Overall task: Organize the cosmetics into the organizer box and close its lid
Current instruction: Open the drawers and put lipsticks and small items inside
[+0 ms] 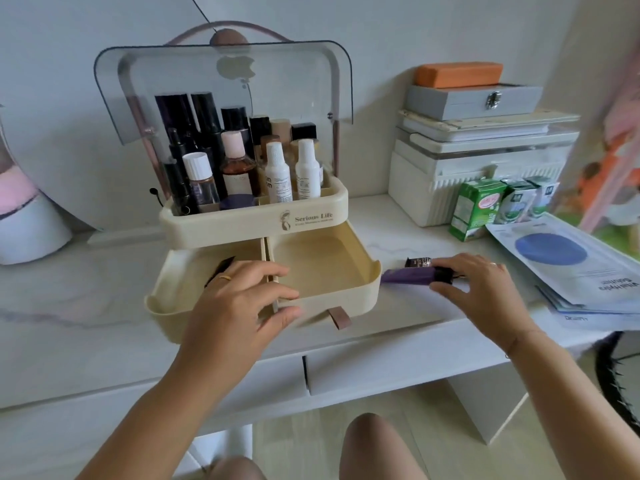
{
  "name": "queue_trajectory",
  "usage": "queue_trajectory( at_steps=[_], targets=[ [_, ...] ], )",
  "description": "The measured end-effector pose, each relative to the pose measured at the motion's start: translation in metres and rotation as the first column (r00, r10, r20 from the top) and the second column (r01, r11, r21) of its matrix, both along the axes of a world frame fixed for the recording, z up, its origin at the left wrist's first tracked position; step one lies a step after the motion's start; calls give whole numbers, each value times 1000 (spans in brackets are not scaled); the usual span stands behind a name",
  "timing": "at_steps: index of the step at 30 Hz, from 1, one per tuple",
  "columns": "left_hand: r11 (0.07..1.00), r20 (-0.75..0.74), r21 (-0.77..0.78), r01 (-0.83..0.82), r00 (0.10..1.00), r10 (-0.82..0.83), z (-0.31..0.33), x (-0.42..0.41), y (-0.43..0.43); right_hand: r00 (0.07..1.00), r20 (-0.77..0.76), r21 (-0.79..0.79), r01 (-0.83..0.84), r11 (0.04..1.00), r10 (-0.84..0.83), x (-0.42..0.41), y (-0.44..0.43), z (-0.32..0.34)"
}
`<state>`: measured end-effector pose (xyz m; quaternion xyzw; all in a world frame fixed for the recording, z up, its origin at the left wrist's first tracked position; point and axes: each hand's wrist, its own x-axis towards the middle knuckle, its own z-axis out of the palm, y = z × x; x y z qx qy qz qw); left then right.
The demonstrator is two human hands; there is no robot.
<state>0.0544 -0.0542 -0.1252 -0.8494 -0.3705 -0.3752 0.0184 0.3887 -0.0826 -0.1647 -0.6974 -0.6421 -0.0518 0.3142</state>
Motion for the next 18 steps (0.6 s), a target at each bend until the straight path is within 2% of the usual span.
queue_trajectory(
  at_steps=[2, 4, 6, 9, 11, 15, 18],
  targets=[
    [1000, 19, -2, -2, 1000, 2, -1, -3, -2, 985, -171, 209, 47, 977, -11, -11, -13, 19],
    [1000, 33, 3, -4, 999, 4, -2, -5, -3, 950, -312, 396, 131, 909, -2, -29, -28, 46],
    [1000, 39, 5, -20, 999, 20, -2, -6, -4, 917, -388, 474, 115, 873, 90, -54, -34, 71],
    [999, 73, 0, -51, 996, 51, -1, -8, -5, 907, -332, 416, -105, 903, 258, -99, -25, 85],
    [998, 86, -12, -59, 994, 59, 0, -10, -7, 925, -255, 311, -199, 929, 283, -126, -11, 79],
    [996, 108, -86, -11, 994, 20, 1, -11, -9, 942, -213, 177, -223, 959, 258, -156, 12, 59],
    [994, 146, -107, 24, 989, -8, -1, -13, -8, 937, -218, 173, -239, 955, 274, -158, 16, 58]
  ],
)
